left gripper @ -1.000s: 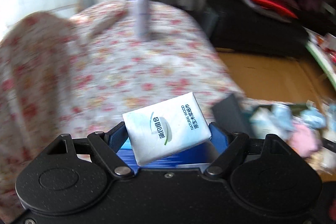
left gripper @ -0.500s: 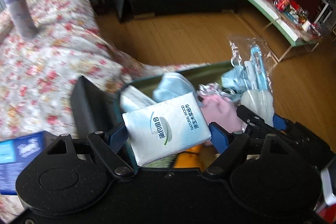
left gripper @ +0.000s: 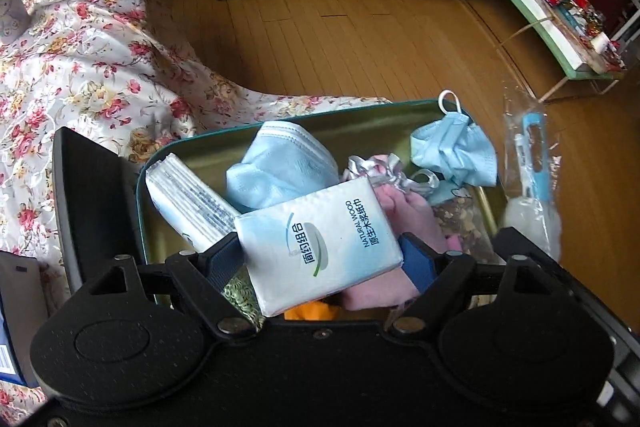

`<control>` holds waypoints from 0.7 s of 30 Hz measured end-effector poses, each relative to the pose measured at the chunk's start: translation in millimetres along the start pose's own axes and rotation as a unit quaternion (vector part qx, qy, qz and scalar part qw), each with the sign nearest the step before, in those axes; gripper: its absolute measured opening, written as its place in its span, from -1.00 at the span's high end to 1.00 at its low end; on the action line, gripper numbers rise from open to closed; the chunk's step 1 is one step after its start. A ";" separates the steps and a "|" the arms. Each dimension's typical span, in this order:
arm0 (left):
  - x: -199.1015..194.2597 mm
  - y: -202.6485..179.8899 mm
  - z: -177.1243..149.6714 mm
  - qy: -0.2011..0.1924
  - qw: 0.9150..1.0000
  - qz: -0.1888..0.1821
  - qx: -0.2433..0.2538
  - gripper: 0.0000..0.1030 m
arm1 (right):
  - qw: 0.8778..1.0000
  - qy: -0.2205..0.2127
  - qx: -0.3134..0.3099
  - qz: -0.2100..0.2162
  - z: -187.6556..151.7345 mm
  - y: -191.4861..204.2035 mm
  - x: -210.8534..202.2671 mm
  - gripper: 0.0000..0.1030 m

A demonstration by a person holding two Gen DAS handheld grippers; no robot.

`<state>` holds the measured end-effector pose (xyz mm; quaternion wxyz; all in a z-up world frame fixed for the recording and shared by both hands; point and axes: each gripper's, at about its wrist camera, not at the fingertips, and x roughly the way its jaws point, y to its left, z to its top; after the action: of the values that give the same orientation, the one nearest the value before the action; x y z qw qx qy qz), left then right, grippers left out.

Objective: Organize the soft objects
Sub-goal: 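Carry the tissue pack and bagged bottle over the gold tray and release both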

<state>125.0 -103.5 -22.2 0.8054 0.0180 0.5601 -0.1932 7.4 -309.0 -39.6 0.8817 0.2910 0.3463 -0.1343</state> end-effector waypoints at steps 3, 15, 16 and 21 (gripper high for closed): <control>-6.2 6.0 0.7 -0.009 1.000 -0.001 -0.010 -0.72 | 1.000 -0.007 -0.020 -0.006 -2.2 8.1 -2.3 0.01; -37.6 29.5 -3.8 -0.048 0.999 0.025 -0.006 -0.77 | 0.997 -0.030 -0.075 -0.014 2.3 20.2 -16.8 0.01; -39.9 30.1 -5.7 -0.052 0.998 0.029 -0.001 -0.77 | 0.996 -0.022 -0.083 -0.003 7.9 17.1 -16.6 0.01; -44.2 34.7 -15.6 -0.060 0.997 0.035 0.012 -0.78 | 0.981 0.000 -0.194 0.012 25.3 24.6 -13.0 -0.01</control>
<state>109.4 -54.7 5.6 0.8438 0.0354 0.5072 -0.1717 22.3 -304.3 -5.4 0.9229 0.1185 0.3623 -0.0535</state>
